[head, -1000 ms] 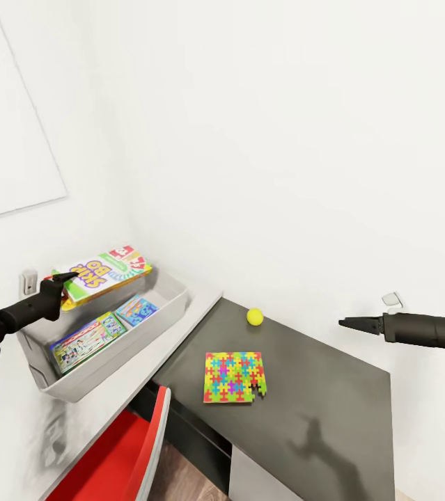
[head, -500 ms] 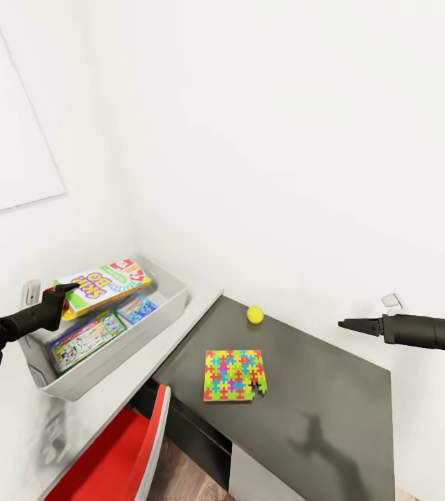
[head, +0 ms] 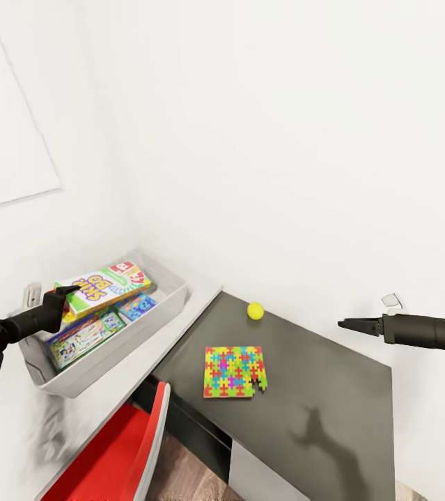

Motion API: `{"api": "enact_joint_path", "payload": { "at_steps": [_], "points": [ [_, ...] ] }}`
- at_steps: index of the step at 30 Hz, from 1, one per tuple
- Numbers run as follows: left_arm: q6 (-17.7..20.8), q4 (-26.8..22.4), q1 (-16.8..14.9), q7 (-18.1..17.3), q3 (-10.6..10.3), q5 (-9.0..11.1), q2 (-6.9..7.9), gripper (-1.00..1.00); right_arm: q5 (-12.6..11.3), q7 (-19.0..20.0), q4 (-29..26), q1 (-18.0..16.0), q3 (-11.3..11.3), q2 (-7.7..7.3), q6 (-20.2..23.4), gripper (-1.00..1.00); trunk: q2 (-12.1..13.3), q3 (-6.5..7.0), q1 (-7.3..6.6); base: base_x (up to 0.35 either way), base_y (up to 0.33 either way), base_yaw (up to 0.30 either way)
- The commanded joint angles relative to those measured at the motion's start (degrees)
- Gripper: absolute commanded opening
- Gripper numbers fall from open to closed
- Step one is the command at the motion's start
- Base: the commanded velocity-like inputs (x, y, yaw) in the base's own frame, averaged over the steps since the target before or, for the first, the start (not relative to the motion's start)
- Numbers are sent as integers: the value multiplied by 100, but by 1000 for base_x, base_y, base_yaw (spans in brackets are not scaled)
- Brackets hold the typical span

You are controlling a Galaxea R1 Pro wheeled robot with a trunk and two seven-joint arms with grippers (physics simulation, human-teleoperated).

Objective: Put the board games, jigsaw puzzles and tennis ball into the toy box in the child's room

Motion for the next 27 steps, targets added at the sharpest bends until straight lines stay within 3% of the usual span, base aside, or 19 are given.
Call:
{"api": "enact_joint_path", "payload": {
  "at_steps": [1, 15, 27],
  "points": [
    [19, 19, -10, 53, 12, 64, -1, -100, -1, 16, -7, -4, -1, -1, 28, 100, -4, -16, 0, 0, 0, 0],
    [11, 397, -111, -159, -3, 44, -7, -100, -1, 16, -65, -4, 5, 1, 28, 100, -4, -146, 0, 0, 0, 0],
    [-43, 533, -133, -334, -4, -364, -42, -100, -1, 16, -76, -3, 7, 2, 28, 100, -4, -259, 0, 0, 0, 0]
  ]
}}
